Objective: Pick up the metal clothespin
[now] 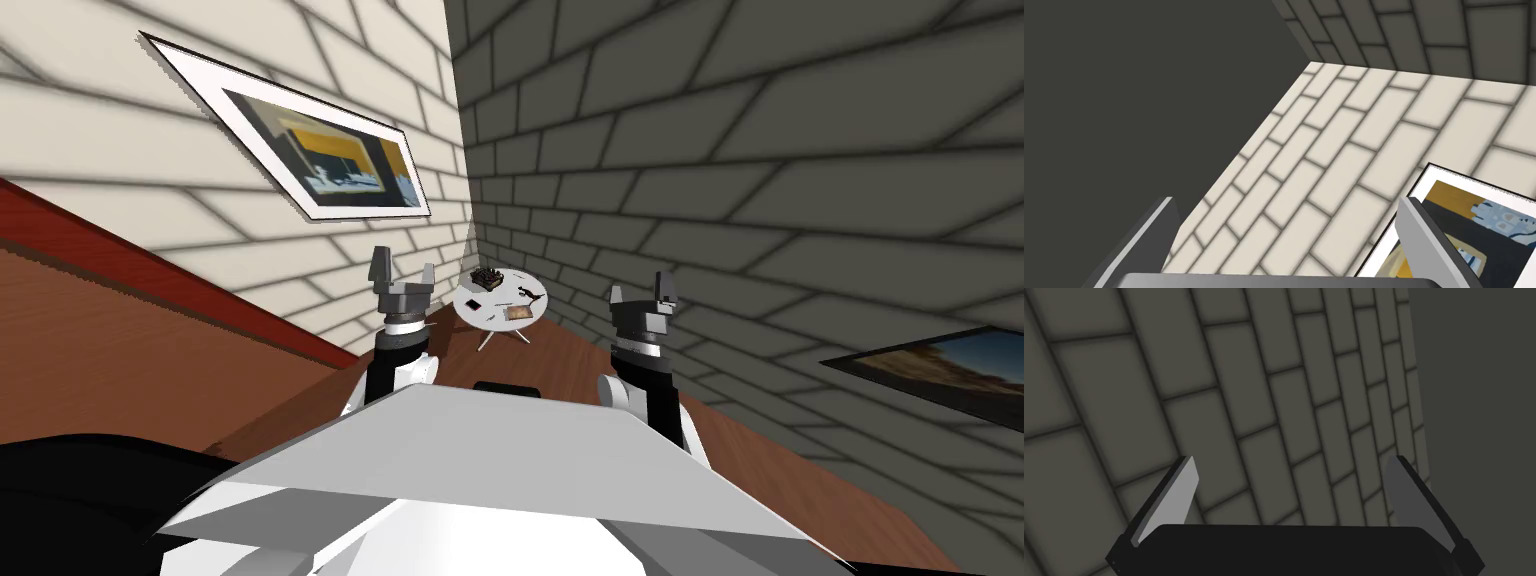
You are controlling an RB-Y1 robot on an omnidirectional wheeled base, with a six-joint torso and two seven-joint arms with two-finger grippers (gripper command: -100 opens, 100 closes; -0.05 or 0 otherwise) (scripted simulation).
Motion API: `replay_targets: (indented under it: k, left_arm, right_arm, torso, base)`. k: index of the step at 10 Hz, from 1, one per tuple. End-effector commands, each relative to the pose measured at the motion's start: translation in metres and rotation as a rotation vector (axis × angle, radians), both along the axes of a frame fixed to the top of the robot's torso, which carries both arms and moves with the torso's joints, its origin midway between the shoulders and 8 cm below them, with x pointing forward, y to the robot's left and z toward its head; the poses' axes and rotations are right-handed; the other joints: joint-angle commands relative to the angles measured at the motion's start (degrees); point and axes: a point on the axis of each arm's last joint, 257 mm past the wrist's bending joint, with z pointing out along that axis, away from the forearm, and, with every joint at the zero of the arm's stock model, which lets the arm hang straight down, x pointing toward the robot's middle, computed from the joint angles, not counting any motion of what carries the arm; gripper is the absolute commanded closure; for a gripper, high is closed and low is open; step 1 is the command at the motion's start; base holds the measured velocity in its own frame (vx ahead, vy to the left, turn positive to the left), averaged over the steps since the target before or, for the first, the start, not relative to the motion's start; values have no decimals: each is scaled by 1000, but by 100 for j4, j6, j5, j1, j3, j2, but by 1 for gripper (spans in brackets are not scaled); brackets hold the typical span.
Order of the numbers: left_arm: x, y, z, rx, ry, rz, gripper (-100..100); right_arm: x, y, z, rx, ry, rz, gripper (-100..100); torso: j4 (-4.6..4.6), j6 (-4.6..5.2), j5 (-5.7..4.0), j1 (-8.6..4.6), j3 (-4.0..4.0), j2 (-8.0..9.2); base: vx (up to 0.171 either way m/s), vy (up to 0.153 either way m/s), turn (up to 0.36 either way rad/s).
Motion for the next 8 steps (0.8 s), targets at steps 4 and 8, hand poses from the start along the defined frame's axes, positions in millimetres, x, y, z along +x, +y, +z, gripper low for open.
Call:
replay_targets:
  k: [4,8]
  left_arm:
    - [6,-36,-12,211,17,-5,-100]
    - [11,-70,-37,425,37,-1,-100]
  right_arm:
    - [0,0,0,0,0,0,0]
    - [0,0,0,0,0,0,0]
  torso:
    - [2,4,10,47,5,9]
    - [2,1,16,70,4,7]
  base:
    - [-20,103,-370]
    - [-38,145,-363]
